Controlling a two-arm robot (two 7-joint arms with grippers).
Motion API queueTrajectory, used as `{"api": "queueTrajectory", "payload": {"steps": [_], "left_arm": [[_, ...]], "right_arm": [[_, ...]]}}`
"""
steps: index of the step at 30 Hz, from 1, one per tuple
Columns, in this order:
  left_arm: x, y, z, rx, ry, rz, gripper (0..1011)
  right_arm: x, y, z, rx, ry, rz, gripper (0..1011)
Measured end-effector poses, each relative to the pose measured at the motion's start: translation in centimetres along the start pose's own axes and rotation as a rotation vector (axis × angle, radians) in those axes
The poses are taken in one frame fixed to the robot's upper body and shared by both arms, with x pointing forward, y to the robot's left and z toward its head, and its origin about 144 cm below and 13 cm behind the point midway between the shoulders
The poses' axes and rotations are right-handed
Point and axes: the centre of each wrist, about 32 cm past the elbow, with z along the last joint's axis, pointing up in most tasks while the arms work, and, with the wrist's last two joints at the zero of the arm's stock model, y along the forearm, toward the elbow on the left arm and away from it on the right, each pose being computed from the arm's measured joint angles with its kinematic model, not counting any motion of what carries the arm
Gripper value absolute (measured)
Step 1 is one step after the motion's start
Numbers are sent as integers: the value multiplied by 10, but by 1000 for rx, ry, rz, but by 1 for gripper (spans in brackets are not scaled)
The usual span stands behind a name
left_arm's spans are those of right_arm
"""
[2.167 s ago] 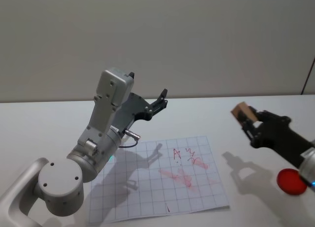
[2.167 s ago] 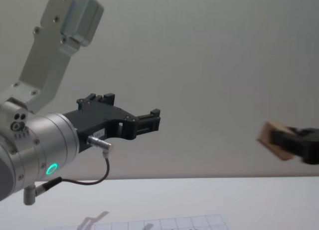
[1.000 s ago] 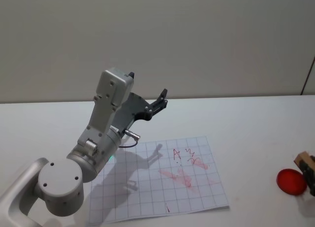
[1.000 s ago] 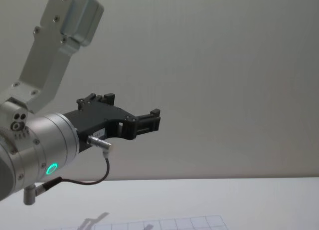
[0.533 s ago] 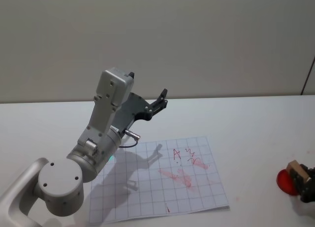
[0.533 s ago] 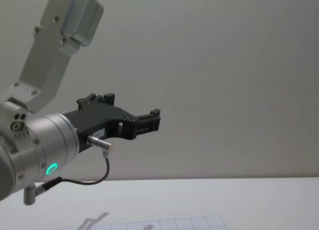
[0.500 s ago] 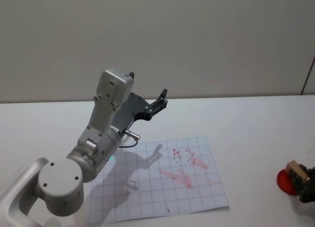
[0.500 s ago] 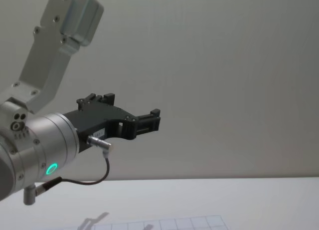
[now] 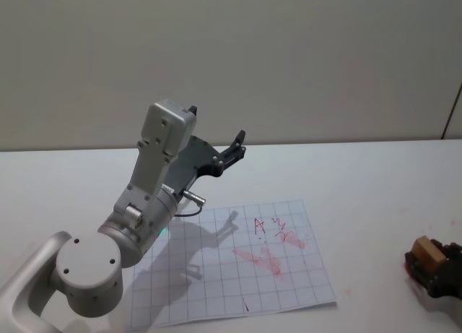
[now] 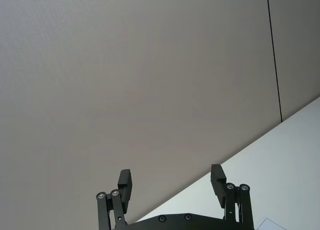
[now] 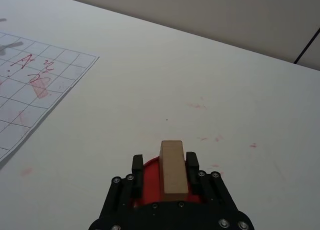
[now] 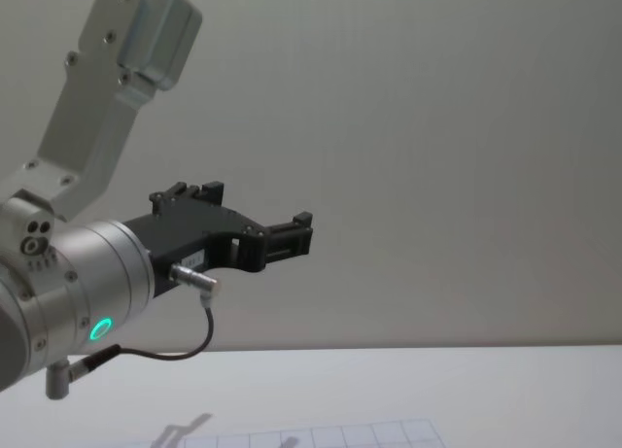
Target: Use the one hand to pick up the stamp and affix it onto the A4 paper.
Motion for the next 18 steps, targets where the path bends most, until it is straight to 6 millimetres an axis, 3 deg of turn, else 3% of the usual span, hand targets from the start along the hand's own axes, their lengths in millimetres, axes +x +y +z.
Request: {"api": "queueTrajectory", "payload": {"steps": [9, 18], "left_arm": [[0, 0, 0, 0, 0, 0, 1001], [0, 0, 0, 0, 0, 0, 1001]], "right_arm": [[-1, 3, 0, -5, -5, 5, 776], [-1, 5, 0, -8, -7, 7, 995]]}}
